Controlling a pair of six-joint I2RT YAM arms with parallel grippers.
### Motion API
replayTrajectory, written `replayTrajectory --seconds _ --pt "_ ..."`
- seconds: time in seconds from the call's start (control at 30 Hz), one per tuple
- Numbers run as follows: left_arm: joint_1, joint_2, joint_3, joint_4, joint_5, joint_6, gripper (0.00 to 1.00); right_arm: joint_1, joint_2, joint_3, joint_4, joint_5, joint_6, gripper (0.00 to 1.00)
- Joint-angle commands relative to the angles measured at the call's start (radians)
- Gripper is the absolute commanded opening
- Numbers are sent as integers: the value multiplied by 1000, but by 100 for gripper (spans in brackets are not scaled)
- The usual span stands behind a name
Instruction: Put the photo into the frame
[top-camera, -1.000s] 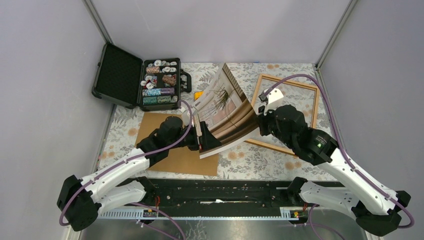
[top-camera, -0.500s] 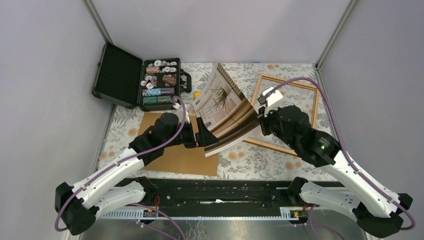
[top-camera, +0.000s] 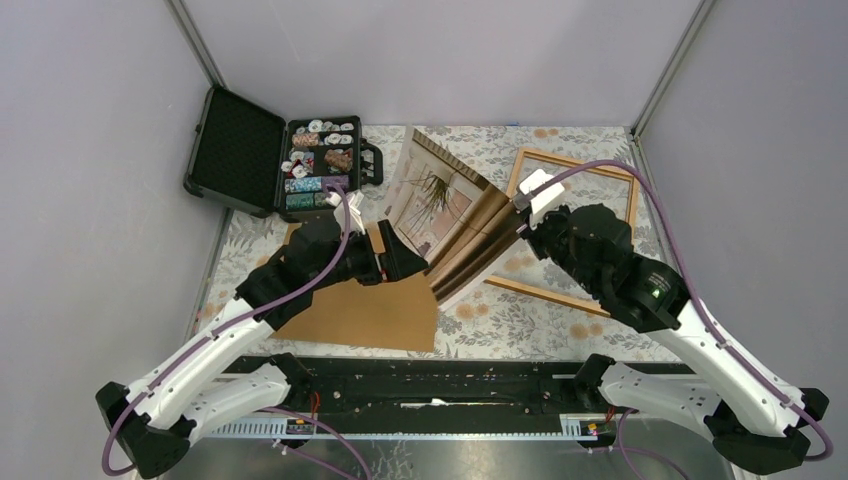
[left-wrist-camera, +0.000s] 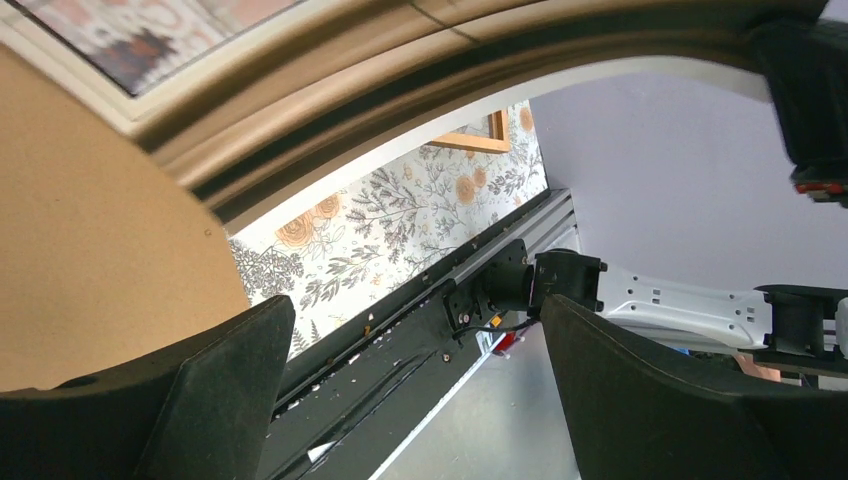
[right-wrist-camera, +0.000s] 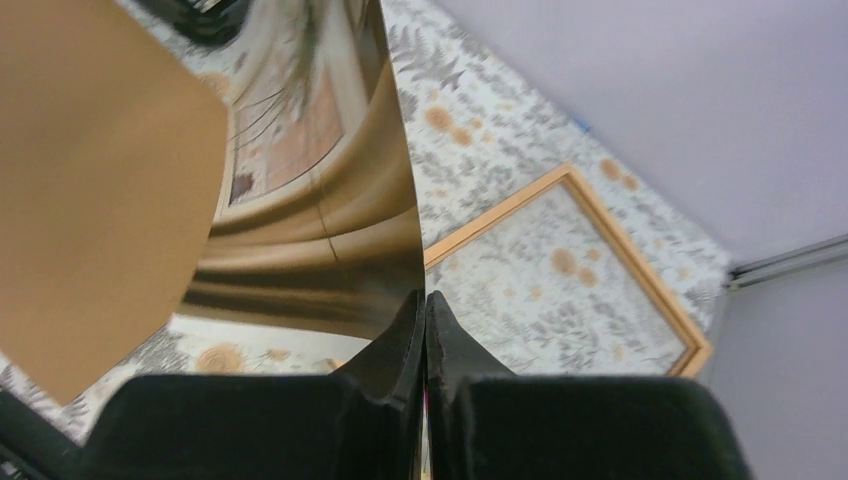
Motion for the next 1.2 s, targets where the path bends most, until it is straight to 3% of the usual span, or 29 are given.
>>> replayTrajectory --seconds 0.0,0.23,0.43,0.63,0.83,0.97,1.1,1.17 --pt "19 -7 74 -14 -19 32 99 -5 24 104 69 149 -162 0" --pt "47 19 103 1 20 29 99 -5 54 234 123 327 -442 0" --pt "63 76 154 60 111 2 99 -5 94 333 173 387 -710 0" --pt "74 97 142 168 186 -72 99 -6 -18 163 147 415 -637 0" --pt "118 125 71 290 295 -174 99 -5 -195 1 -47 396 -443 0" --pt "120 174 -28 463 396 -268 99 -5 -279 -35 -234 263 -343 0" --pt "117 231 -163 695 482 -412 99 -6 -355 -43 -424 -65 -384 0" --pt "115 243 -215 761 482 -444 99 -5 -391 -47 -447 -149 -375 0"
